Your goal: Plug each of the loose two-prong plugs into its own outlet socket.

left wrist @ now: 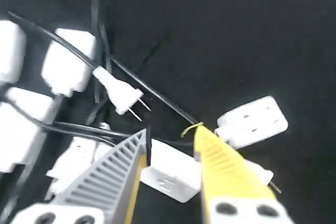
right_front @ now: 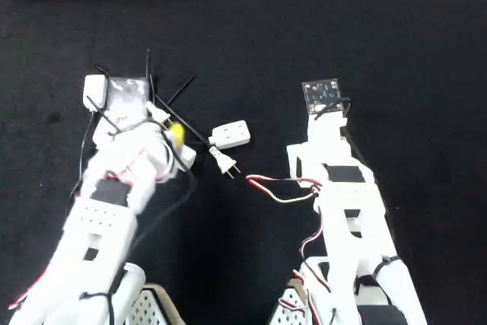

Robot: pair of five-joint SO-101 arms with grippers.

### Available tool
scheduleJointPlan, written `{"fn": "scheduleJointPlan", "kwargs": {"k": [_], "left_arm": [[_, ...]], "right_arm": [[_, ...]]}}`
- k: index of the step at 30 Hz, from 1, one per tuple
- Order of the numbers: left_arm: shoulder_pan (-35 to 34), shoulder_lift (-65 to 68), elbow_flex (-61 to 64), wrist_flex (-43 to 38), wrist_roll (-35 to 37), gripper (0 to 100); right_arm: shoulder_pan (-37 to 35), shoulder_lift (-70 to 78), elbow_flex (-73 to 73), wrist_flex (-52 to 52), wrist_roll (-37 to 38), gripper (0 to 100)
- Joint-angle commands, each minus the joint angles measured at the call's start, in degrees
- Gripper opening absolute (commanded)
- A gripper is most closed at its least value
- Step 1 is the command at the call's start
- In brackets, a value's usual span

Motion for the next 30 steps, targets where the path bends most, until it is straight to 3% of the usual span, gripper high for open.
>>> {"fn": "scheduleJointPlan", "kwargs": {"k": [1, 6, 10, 14, 17, 21, 27, 30], "left_arm": [[2.3, 7.4, 0.7, -4.6, -1.0, 19], [-0.7, 17.8, -0.9, -2.5, -7.7, 18], [-0.1, 14.5, -2.3, 10.9, -12.8, 3], [3.8, 5.7, -0.9, 26.7, -20.2, 4], [5.9, -2.5, 2.8, 32.2, -25.1, 3], [5.9, -15.1, 5.6, 32.4, -27.2, 3], [3.2, -36.0, 3.1, 28.3, -20.0, 5], [-1.6, -38.6, 3.5, 23.7, -12.8, 19]], "right_arm": [[1.1, -1.5, -0.1, -1.0, 0.2, 1.3], [1.0, -1.8, 0.4, -1.1, 0.2, 1.3], [1.0, -1.7, 0.4, -1.1, 0.2, 1.3], [0.9, -1.6, 0.4, -1.1, 0.2, 1.3], [0.8, -1.6, 0.4, -1.1, 0.2, 1.3], [0.8, -1.6, 0.4, -1.1, 0.2, 1.3], [0.8, -1.5, 0.4, -1.1, 0.2, 1.3], [0.8, -1.5, 0.4, -1.1, 0.2, 1.3]]}}
